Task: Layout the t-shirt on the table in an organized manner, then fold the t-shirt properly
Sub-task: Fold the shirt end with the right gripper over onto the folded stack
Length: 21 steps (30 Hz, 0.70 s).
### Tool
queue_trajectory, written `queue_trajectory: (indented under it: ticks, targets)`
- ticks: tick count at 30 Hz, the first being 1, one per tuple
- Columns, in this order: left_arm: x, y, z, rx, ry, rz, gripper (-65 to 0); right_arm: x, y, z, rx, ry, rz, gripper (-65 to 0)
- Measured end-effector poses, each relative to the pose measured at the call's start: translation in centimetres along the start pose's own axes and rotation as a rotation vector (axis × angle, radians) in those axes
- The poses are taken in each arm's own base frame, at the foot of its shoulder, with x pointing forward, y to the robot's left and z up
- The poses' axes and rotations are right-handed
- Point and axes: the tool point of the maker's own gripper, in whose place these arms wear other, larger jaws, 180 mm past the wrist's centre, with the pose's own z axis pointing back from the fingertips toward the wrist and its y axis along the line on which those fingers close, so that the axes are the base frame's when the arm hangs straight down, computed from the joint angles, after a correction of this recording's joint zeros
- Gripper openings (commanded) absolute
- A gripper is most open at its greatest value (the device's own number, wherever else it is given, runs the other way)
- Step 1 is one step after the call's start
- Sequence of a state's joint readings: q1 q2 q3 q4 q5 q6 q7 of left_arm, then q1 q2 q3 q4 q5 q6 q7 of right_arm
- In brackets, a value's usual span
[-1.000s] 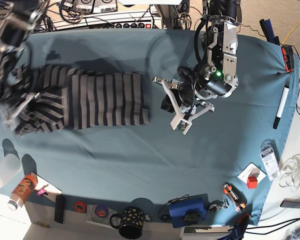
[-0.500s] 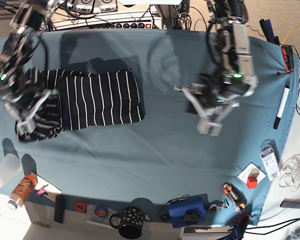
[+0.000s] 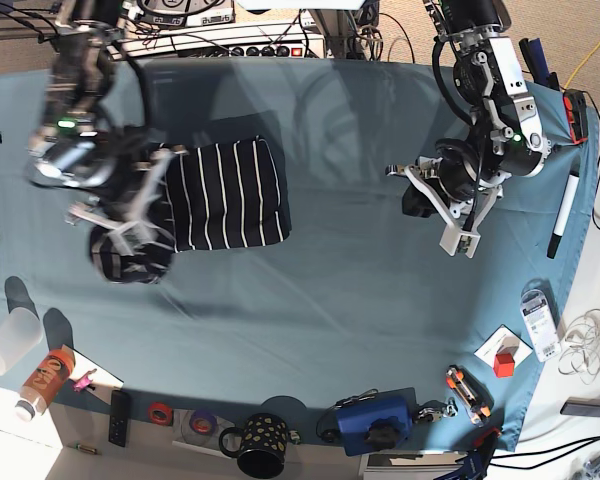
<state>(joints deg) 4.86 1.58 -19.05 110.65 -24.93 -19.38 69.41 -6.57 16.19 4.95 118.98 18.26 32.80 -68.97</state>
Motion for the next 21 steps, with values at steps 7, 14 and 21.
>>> queue_trajectory:
  ticks: [7, 14, 21]
  targets:
    - [0.0, -0.1, 0.0, -0.004, -0.001, 0.002, -57.7, 0.9, 2.0, -1.8, -0.059, 0.005, 0.095, -65.0]
    - [0.0, -0.1, 0.0, -0.004, -0.001, 0.002, -57.7, -1.7, 4.2, -4.0, 0.004, 0.096, 0.133, -42.0]
    - [0.2, -0.1, 0.0, -0.004, -0.013, 0.002, -57.7, 1.4, 6.8, -2.5, 0.150, 0.007, 0.062, -42.0]
